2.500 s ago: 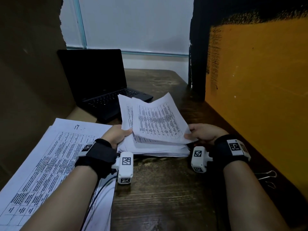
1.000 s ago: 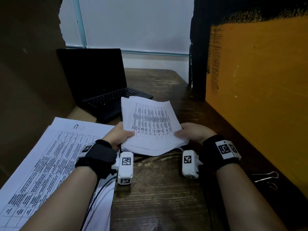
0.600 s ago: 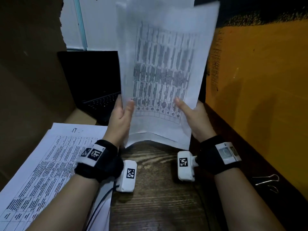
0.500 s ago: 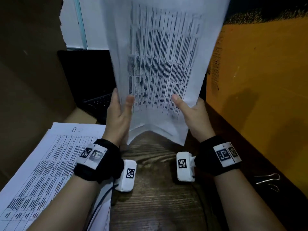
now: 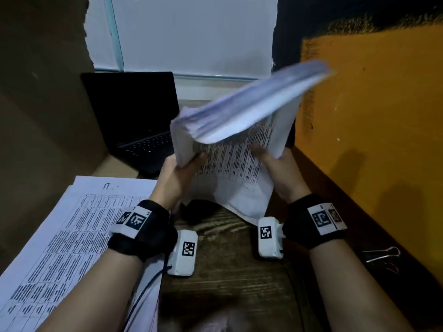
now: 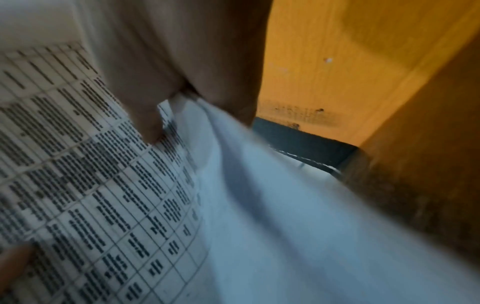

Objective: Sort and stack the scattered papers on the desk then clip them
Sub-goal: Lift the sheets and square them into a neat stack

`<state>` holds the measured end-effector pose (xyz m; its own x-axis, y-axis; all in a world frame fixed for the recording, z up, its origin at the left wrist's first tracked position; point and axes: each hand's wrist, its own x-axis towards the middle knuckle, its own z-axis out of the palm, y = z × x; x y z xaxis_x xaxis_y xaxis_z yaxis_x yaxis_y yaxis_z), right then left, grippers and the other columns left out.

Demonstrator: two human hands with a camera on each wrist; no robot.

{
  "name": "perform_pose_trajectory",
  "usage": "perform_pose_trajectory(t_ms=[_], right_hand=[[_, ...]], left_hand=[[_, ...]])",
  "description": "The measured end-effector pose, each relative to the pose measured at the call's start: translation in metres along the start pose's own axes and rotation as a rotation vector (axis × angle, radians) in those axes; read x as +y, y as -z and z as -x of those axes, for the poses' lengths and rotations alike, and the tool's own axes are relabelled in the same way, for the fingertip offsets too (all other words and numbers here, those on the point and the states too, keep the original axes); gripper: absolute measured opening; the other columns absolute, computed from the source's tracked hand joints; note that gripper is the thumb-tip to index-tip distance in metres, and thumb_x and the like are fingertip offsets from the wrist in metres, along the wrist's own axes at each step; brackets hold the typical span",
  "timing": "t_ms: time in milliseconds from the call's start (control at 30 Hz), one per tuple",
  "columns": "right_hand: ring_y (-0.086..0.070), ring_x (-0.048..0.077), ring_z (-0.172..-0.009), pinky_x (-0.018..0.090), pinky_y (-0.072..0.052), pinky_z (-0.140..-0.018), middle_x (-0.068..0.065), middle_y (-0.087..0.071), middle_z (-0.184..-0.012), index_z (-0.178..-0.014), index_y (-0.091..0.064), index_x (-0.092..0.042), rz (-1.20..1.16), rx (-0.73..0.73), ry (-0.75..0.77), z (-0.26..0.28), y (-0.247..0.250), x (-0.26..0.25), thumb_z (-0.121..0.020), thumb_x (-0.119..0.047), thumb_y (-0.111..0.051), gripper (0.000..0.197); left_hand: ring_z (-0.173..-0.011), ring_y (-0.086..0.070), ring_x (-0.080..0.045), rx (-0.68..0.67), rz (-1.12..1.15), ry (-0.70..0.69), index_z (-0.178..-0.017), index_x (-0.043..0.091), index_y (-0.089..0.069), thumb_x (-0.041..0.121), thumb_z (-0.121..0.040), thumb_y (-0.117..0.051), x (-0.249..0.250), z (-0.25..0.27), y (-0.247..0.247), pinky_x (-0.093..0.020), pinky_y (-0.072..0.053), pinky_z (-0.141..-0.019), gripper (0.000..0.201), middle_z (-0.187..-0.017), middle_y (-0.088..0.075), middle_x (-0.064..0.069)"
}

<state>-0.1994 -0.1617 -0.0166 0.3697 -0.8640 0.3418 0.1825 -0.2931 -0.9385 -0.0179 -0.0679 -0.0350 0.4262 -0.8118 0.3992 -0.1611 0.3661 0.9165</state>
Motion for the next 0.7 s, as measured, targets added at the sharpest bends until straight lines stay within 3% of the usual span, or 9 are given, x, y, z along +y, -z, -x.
perform_pose_trajectory(t_ms=[67, 133, 200, 267, 333, 400, 500, 600, 700], right_hand=[[-0.069, 0.006, -0.097, 0.028, -0.056, -0.087, -0.007, -0.073, -0.102, -0.109, -0.065, -0.019, 0.005, 0.058, 0.104, 0.001, -0.001, -0.008, -0.095, -0.018, -0.059, 0.016], [-0.066, -0.007, -0.091, 0.014, -0.052, -0.081, -0.019, -0.07, -0.093, -0.099, -0.063, -0.031, 0.015, 0.043, 0.177, 0.0, 0.001, -0.013, -0.096, -0.016, -0.058, 0.015], [-0.065, 0.001, -0.1, 0.026, -0.053, -0.093, -0.013, -0.069, -0.102, -0.103, -0.061, -0.031, 0.124, -0.05, 0.116, -0.001, 0.001, -0.009, -0.092, -0.018, -0.063, 0.016], [-0.065, 0.01, -0.105, 0.04, -0.049, -0.102, -0.006, -0.069, -0.11, -0.113, -0.062, -0.024, 0.225, -0.154, -0.028, -0.001, 0.002, 0.0, -0.088, -0.018, -0.068, 0.026], [-0.066, 0.012, -0.108, 0.038, -0.049, -0.102, -0.005, -0.069, -0.116, -0.122, -0.061, -0.02, 0.167, -0.168, -0.074, -0.002, 0.003, 0.004, -0.088, -0.02, -0.068, 0.034], [-0.067, 0.012, -0.108, 0.032, -0.053, -0.094, -0.007, -0.071, -0.115, -0.122, -0.061, -0.023, 0.02, -0.112, -0.026, -0.003, 0.005, 0.001, -0.09, -0.022, -0.064, 0.032], [-0.069, 0.014, -0.104, 0.03, -0.055, -0.088, -0.005, -0.072, -0.109, -0.113, -0.062, -0.024, -0.094, -0.012, 0.017, -0.005, 0.007, -0.001, -0.093, -0.021, -0.061, 0.02], [-0.067, 0.011, -0.102, 0.033, -0.051, -0.093, -0.005, -0.07, -0.109, -0.11, -0.062, -0.022, 0.09, 0.025, 0.016, -0.007, 0.005, 0.008, -0.092, -0.018, -0.063, 0.019], [-0.062, 0.02, -0.111, 0.044, -0.046, -0.103, 0.001, -0.065, -0.12, -0.123, -0.056, -0.016, 0.232, 0.016, -0.071, -0.009, 0.007, 0.014, -0.078, -0.037, -0.077, 0.054]], left_hand=[[-0.094, -0.068, -0.007, 0.099, 0.036, -0.043, -0.104, 0.015, -0.067, 0.025, -0.083, -0.07, 0.005, -0.002, -0.001, -0.034, -0.054, -0.087, 0.024, -0.099, -0.072, 0.005], [-0.097, -0.068, -0.005, 0.12, 0.1, -0.032, -0.11, 0.016, -0.064, 0.018, -0.083, -0.072, 0.007, -0.004, 0.001, -0.025, -0.054, -0.086, 0.028, -0.1, -0.072, 0.008], [-0.108, -0.066, -0.011, 0.035, 0.149, 0.063, -0.12, 0.015, -0.061, 0.022, -0.08, -0.076, 0.001, -0.006, 0.004, -0.029, -0.052, -0.092, 0.044, -0.112, -0.071, 0.004], [-0.108, -0.066, -0.015, -0.057, 0.077, 0.156, -0.12, 0.015, -0.063, 0.021, -0.082, -0.074, -0.009, -0.007, 0.005, -0.029, -0.053, -0.091, 0.041, -0.114, -0.071, 0.0], [-0.102, -0.066, -0.017, -0.031, -0.023, 0.134, -0.109, 0.017, -0.067, 0.025, -0.084, -0.07, -0.009, -0.009, 0.004, -0.027, -0.053, -0.085, 0.026, -0.108, -0.071, -0.002], [-0.095, -0.064, -0.008, 0.053, -0.019, 0.038, -0.098, 0.023, -0.068, 0.032, -0.083, -0.068, -0.004, -0.01, 0.003, -0.026, -0.049, -0.084, 0.017, -0.101, -0.071, -0.002], [-0.073, -0.06, 0.006, 0.144, -0.067, -0.075, -0.094, 0.019, -0.065, 0.023, -0.092, -0.061, 0.002, -0.008, 0.001, -0.011, -0.046, -0.066, 0.006, -0.087, -0.067, 0.004], [-0.086, -0.067, -0.009, 0.166, -0.097, -0.01, -0.105, 0.012, -0.065, 0.018, -0.091, -0.062, -0.003, -0.008, 0.0, -0.022, -0.052, -0.076, 0.015, -0.094, -0.069, 0.002], [-0.092, -0.068, -0.016, 0.101, -0.051, 0.093, -0.108, 0.006, -0.066, 0.004, -0.086, -0.066, -0.012, -0.009, 0.003, -0.034, -0.056, -0.085, 0.022, -0.098, -0.071, 0.0]])
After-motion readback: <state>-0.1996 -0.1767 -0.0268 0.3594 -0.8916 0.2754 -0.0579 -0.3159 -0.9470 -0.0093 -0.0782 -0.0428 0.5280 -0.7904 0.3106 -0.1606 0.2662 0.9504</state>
